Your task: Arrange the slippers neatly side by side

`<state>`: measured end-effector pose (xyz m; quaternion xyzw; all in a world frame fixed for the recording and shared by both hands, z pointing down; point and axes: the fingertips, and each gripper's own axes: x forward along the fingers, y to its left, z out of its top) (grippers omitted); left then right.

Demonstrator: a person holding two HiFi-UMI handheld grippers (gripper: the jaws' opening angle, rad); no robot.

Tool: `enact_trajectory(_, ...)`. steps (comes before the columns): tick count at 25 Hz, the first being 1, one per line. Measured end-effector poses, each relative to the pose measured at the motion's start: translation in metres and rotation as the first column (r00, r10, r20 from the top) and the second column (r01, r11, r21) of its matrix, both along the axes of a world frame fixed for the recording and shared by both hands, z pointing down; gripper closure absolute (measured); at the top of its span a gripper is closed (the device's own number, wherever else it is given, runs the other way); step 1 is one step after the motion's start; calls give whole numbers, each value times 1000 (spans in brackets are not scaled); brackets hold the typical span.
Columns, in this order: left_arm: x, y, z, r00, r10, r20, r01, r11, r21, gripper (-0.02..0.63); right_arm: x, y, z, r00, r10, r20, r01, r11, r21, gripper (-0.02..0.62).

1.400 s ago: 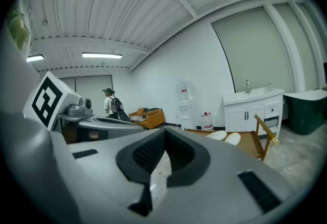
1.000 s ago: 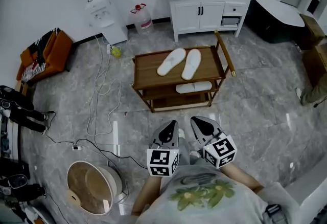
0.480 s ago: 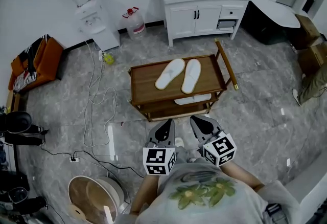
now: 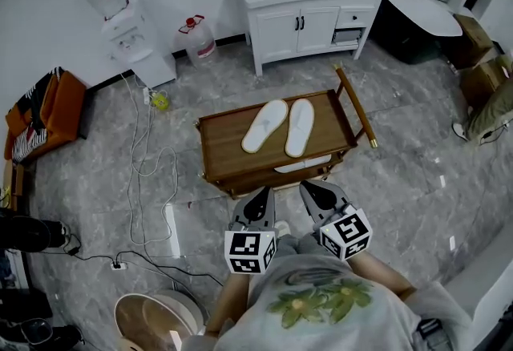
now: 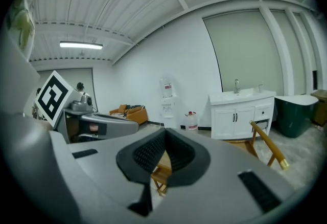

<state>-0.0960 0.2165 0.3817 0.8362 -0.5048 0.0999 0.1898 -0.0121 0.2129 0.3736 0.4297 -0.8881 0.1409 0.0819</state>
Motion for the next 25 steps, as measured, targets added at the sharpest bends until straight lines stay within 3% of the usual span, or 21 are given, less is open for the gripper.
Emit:
enact_trajectory(10, -4, -27, 20, 999, 23, 39, -21, 999, -45, 589, 2, -26, 10, 1000, 19, -17, -20, 999, -32, 589)
enact_trajectory(22, 7, -92, 18, 995, 37, 93, -33, 998, -46, 586, 6, -88, 11, 998, -46, -37, 44, 998, -43, 589)
enact_trajectory(25, 11, -111, 22, 993, 37, 115, -31, 998, -50, 557, 10, -106, 14, 997, -64, -37, 62, 997, -52, 589)
